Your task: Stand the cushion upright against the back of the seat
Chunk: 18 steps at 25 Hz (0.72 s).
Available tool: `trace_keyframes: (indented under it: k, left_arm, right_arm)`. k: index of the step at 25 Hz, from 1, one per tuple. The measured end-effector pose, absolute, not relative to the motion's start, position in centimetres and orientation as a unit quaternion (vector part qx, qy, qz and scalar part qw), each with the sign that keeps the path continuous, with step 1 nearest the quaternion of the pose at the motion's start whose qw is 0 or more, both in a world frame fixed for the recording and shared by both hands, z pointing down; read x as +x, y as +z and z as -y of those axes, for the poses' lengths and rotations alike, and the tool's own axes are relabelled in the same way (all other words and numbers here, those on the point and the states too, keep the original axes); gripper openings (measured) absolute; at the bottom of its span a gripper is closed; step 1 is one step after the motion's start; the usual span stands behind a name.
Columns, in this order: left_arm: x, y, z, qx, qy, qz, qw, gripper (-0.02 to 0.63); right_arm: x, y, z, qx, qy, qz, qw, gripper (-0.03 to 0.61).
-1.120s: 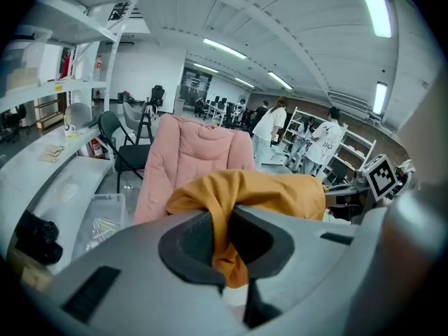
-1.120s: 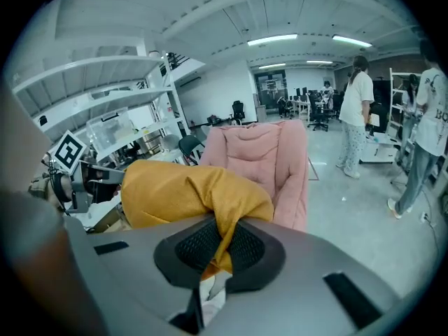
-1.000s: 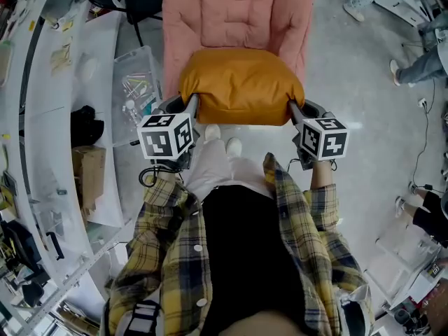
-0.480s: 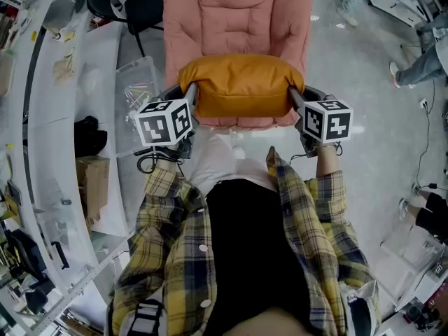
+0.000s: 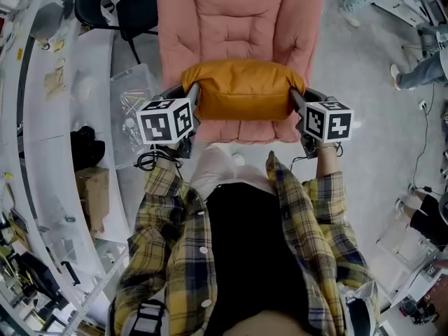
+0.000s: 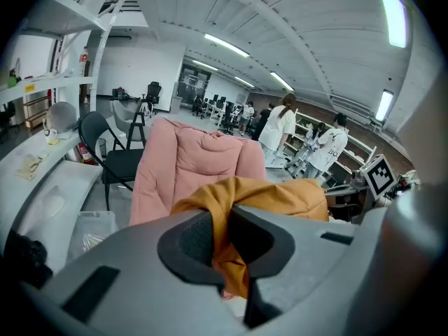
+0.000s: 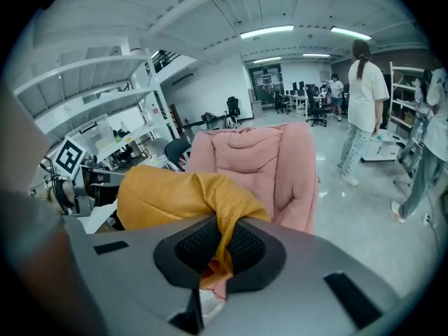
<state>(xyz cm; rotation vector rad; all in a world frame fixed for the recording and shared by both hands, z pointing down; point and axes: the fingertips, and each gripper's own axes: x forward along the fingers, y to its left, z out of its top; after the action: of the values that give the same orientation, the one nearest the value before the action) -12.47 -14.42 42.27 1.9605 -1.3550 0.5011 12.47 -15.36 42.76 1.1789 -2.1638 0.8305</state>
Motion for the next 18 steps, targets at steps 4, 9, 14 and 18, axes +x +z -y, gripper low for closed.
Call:
trace_keyframes:
  k: [4,9,14,18]
  left_arm:
    - [-12.7,43.2,19.4,0.762,0.200,0.504,0.355,0.043]
    - [-12.7,43.9,25.6,0.775,0.212,0.470,0.366,0.046]
    - [-12.7,45.2,30.4,0.775,0.266,0.433,0.376,0.049]
    - [-13.1,45.7,34.0,0.773,0.282,0.412,0.393,0.049]
  right_arm:
    - [12.2,43.9,19.7,0.443,0.326,0.788,0.277,0.031]
    - [12.4,44.8,26.1,0.446,0.348,0.773,0.288,0.032]
    - [12.3,46.2,31.3,0.423,0.392,0.754,0.314,0.032]
    - [11.7,47.0,34.8,0.408,0.420,0.746,0.318,0.032]
